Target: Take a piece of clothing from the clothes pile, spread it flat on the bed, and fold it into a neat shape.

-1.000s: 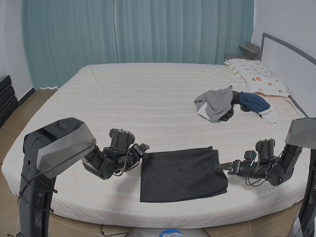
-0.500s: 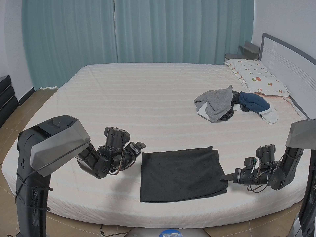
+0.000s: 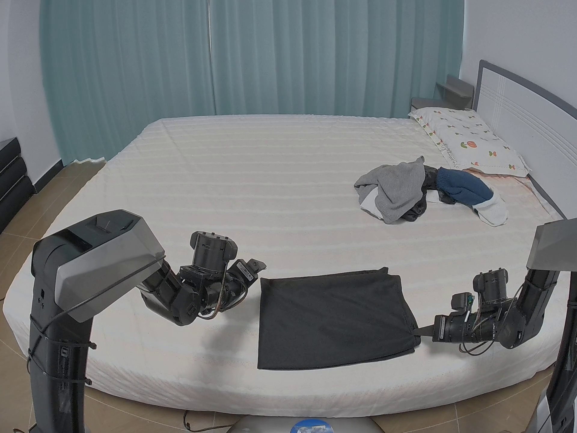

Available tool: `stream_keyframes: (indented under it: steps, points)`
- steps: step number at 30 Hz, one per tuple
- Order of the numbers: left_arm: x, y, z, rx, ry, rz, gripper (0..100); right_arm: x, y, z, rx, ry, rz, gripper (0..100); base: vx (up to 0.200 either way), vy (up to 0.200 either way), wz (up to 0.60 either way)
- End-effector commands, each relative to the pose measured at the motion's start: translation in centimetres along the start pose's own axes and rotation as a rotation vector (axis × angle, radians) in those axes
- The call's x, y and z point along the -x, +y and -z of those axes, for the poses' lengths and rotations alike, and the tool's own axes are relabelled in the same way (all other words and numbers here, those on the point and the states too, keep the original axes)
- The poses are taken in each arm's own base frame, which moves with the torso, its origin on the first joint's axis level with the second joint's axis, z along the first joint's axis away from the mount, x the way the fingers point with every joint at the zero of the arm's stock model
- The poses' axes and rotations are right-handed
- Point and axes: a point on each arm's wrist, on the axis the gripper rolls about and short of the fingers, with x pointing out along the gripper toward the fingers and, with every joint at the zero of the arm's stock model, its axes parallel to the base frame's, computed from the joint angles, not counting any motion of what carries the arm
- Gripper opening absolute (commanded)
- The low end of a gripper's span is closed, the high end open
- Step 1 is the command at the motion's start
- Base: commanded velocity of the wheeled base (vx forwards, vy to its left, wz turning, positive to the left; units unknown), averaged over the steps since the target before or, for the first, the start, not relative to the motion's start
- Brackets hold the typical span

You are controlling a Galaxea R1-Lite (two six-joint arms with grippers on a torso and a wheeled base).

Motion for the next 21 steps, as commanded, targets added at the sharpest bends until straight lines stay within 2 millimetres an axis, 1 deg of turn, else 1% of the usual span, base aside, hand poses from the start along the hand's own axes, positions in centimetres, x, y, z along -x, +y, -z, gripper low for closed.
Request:
stream_keyframes:
  steps: [1, 6, 7, 11, 13, 18, 21]
  points:
    - [0.0, 0.0, 0.0, 0.001, -0.001, -0.001, 100, 0.0, 0.0, 0.1, -0.001, 0.002, 0.001, 0, 0.000, 0.000, 0.00]
    - [0.0, 0.0, 0.0, 0.001, 0.001, 0.000, 100, 0.0, 0.0, 0.2, 0.008, 0.008, 0.001, 0, 0.000, 0.000, 0.00]
    - [0.0, 0.0, 0.0, 0.001, 0.001, 0.000, 100, 0.0, 0.0, 0.2, 0.008, 0.007, 0.000, 100, 0.000, 0.000, 0.00]
    - [0.2, 0.1, 0.0, -0.002, 0.005, -0.003, 100, 0.1, 0.0, -0.4, 0.006, -0.017, -0.008, 100, 0.000, 0.000, 0.00]
    - [0.2, 0.1, 0.1, -0.003, 0.006, -0.004, 100, 0.0, -0.2, -1.1, -0.008, -0.041, -0.007, 100, 0.000, 0.000, 0.00]
    - [0.2, 0.0, 0.2, -0.006, 0.007, -0.003, 100, -0.3, -0.3, -3.4, -0.171, -0.120, -0.023, 100, 0.000, 0.000, 0.00]
    - [0.3, 0.0, 0.5, -0.009, 0.014, -0.005, 100, -0.3, -0.6, -4.7, -0.238, -0.161, -0.033, 100, 0.000, 0.000, 0.00]
